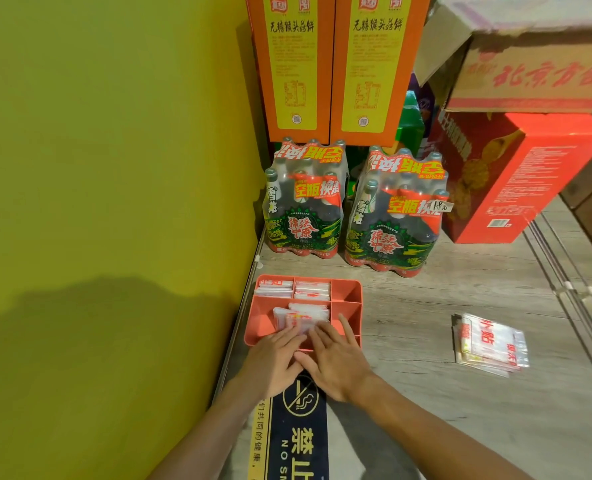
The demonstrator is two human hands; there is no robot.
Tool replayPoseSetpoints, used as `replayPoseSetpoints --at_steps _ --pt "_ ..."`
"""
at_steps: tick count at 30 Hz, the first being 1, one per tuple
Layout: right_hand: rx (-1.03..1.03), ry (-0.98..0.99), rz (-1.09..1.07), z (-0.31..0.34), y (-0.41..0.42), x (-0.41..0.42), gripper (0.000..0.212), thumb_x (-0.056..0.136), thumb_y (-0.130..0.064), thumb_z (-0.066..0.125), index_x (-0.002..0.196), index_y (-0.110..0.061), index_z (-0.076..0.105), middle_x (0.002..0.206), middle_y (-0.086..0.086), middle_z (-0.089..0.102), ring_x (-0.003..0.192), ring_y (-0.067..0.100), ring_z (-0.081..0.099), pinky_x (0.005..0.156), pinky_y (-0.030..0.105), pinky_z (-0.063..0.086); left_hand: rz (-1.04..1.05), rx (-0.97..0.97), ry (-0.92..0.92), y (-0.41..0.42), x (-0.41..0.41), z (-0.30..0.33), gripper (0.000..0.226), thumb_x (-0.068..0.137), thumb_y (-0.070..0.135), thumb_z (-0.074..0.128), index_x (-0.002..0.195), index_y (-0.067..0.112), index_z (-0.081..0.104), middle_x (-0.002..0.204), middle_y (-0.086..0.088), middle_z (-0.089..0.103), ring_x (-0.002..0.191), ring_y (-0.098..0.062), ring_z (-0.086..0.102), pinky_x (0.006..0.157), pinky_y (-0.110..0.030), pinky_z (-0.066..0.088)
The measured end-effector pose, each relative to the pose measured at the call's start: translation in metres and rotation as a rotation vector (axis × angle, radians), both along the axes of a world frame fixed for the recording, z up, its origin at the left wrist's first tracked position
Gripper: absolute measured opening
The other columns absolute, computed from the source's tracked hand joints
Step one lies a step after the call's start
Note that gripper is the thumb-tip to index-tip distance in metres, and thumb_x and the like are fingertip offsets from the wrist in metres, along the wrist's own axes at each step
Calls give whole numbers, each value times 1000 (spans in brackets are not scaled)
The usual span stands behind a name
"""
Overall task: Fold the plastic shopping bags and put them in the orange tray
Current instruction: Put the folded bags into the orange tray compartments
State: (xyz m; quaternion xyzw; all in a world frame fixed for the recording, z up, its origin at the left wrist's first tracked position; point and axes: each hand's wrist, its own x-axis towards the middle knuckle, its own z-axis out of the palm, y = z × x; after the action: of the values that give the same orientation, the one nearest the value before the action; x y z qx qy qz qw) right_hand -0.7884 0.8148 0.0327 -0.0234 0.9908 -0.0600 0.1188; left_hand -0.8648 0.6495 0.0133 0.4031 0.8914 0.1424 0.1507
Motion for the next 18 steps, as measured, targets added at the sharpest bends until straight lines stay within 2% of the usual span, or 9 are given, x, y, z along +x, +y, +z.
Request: replayPoseSetpoints --at_steps 3,7,12,18 --pt "-20 13 -2 -4 2 3 91 96 -67 -14 158 -13 26 162 3 33 155 17 10 120 52 -17 -21 0 -8 -1 0 3 58 103 41 48 156 22 34 165 7 21 152 -8 16 115 -21 9" --pt "-130 45 24 0 11 9 98 89 -71 -18 158 -18 27 163 1 31 154 16 14 121 48 -16 -34 1 -21 -5 0 10 59 102 37 53 156 22 34 164 11 23 151 -7 20 120 -25 12" --pt "-182 63 30 -5 14 24 79 101 -69 4 159 -19 25 166 -2 25 155 14 6 122 46 -12 -53 -14 -1 -8 7 21 63 102 36 52 159 26 25 164 15 17 149 0 9 118 -20 2" --pt "-248 99 22 13 27 42 71 102 -66 8 160 -27 21 166 -7 21 154 8 2 125 39 -9 1 -69 29 -9 25 33 67 102 37 53 159 31 20 165 14 17 153 -6 10 120 -25 2"
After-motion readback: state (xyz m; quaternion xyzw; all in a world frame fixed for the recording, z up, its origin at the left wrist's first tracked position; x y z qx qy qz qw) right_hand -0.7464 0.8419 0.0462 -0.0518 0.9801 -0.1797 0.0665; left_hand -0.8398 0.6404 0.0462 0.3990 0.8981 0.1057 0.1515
